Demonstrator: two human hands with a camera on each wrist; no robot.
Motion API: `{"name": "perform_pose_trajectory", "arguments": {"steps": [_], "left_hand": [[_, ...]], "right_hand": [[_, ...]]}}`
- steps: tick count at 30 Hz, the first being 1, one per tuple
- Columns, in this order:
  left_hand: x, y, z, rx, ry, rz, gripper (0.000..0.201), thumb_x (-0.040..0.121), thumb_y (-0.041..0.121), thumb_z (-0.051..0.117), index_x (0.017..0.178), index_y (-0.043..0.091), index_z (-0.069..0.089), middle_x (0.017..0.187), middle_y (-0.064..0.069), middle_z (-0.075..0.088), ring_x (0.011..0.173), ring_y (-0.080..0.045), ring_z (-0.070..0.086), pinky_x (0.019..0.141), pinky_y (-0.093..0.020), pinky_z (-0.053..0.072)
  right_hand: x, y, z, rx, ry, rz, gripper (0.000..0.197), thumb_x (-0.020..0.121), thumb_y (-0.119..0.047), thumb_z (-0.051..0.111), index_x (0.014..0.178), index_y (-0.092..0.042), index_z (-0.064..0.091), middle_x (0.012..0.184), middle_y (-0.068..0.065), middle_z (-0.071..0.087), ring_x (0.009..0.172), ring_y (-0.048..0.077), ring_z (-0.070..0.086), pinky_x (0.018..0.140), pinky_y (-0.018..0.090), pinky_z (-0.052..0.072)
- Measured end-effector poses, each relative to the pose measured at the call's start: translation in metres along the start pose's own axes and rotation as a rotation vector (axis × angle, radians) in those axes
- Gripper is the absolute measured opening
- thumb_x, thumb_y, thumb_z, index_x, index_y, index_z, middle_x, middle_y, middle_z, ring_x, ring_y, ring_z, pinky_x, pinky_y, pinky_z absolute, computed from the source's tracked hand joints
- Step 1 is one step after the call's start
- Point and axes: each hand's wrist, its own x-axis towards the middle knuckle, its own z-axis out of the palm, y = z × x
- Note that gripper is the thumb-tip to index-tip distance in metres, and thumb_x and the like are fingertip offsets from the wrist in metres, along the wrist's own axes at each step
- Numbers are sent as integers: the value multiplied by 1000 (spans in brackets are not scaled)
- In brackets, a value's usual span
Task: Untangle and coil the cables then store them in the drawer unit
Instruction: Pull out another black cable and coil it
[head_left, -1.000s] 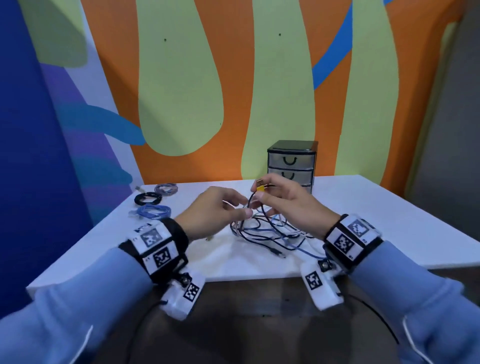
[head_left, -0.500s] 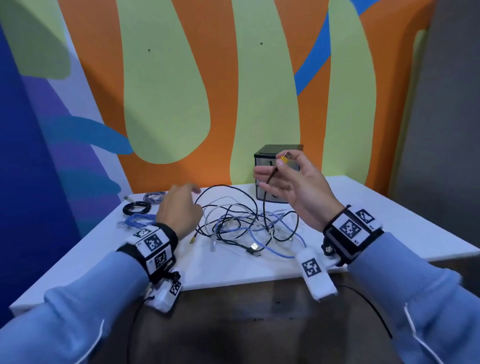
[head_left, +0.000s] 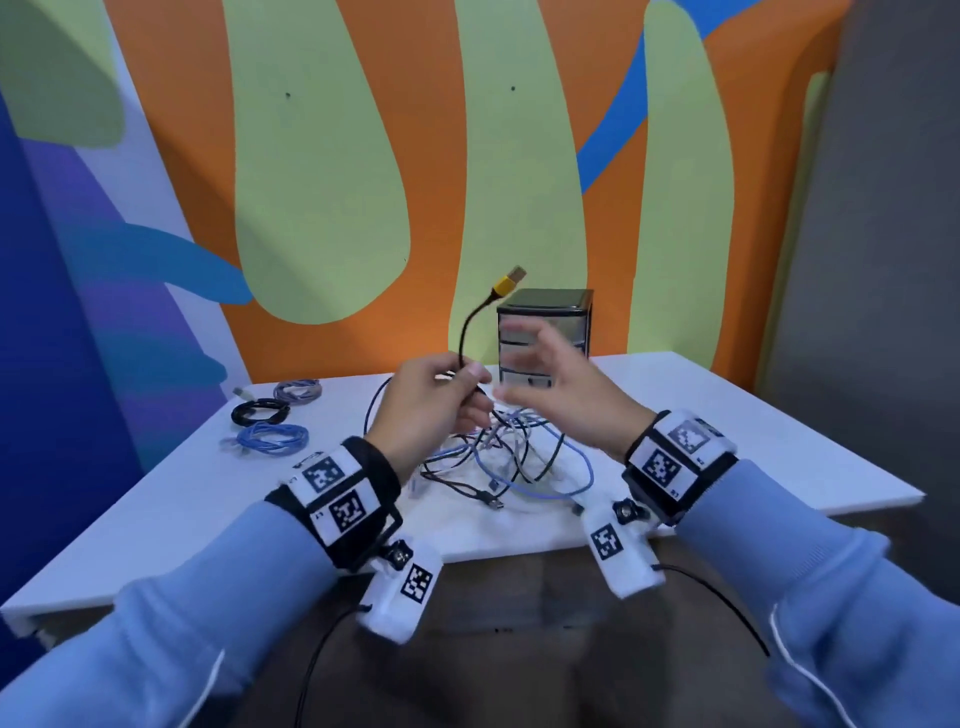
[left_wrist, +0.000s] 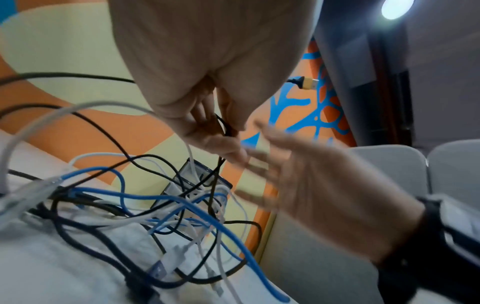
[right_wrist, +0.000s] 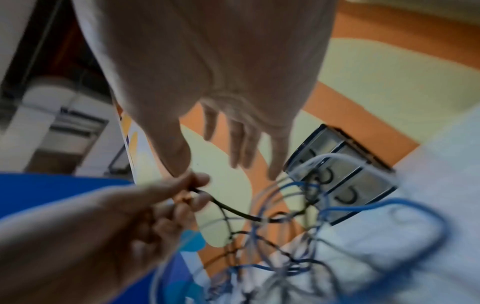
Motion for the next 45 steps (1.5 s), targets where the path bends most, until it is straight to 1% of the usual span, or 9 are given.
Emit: {"name": "perform_pose_trajectory", "arguments": {"steps": [3, 8, 12, 17, 21, 25, 29, 35, 45], "left_hand": [[3, 0, -12, -57, 40, 39, 25, 111, 22, 55, 106, 4, 72, 82, -12, 76, 68, -17, 71, 64, -25, 57], [3, -12, -25, -92, 65, 108, 26, 111, 22, 56, 110, 1, 71, 88, -17, 76, 72, -19, 72, 67, -25, 59], [7, -25, -45, 183, 54, 185, 22, 108, 27, 62, 110, 12, 78, 98, -12, 79, 84, -20, 77, 78, -36, 61], [10, -32, -64, 659, -117, 289, 18, 100, 36, 73, 115, 34, 81, 107, 7, 67, 103, -7, 62, 78, -9, 39], [9, -38, -69, 934, -227, 180, 45, 99, 21, 70, 140, 41, 65, 119, 2, 52, 113, -18, 52, 88, -29, 39], [-1, -29, -61, 823, -34, 141, 68, 92, -2, 51, 147, 38, 55, 126, 2, 40, 121, -23, 47, 99, -42, 47], [-5, -9, -47, 754, 99, 274, 60, 91, 1, 52, 139, 37, 59, 126, 1, 34, 124, -22, 35, 103, -44, 37], [-1, 7, -18, 590, -32, 346, 33, 100, 32, 67, 133, 34, 64, 107, 5, 59, 95, -14, 56, 85, -36, 45], [26, -34, 17, 616, -20, 56, 24, 88, 41, 82, 79, 28, 63, 85, 5, 71, 84, -18, 67, 68, -30, 49]], "right_hand": [[1, 27, -4, -432, -120, 231, 79, 97, -25, 72, 161, -24, 27, 155, 8, 47, 134, 36, 57, 105, 47, 52], [11, 64, -7, -538, 99, 420, 43, 87, -14, 75, 127, -17, 60, 119, 11, 66, 99, 28, 71, 81, 39, 60], [17, 67, -17, -435, 372, 366, 22, 79, -25, 87, 88, -20, 67, 108, 9, 66, 92, 27, 74, 86, 45, 62], [18, 46, -35, -585, 561, 227, 16, 83, -28, 86, 85, -19, 73, 110, 3, 53, 87, 25, 63, 73, 31, 49], [20, 33, -43, -651, 477, 225, 21, 92, -35, 76, 82, -17, 72, 78, -2, 72, 78, 22, 67, 65, 30, 49], [19, 14, -38, -139, 319, 191, 21, 96, -29, 75, 87, -11, 69, 61, -1, 72, 62, 19, 71, 71, 36, 56], [19, -3, -23, 38, 292, 170, 20, 99, -29, 73, 97, -9, 74, 48, -9, 56, 49, 19, 55, 58, 31, 53], [22, -22, -7, -57, 228, 111, 25, 97, -39, 73, 100, -16, 78, 62, -25, 54, 60, 0, 50, 45, 16, 41], [17, -24, 9, 186, 176, 35, 24, 98, -34, 73, 100, -10, 79, 56, -10, 39, 51, 10, 34, 48, 22, 27]]}}
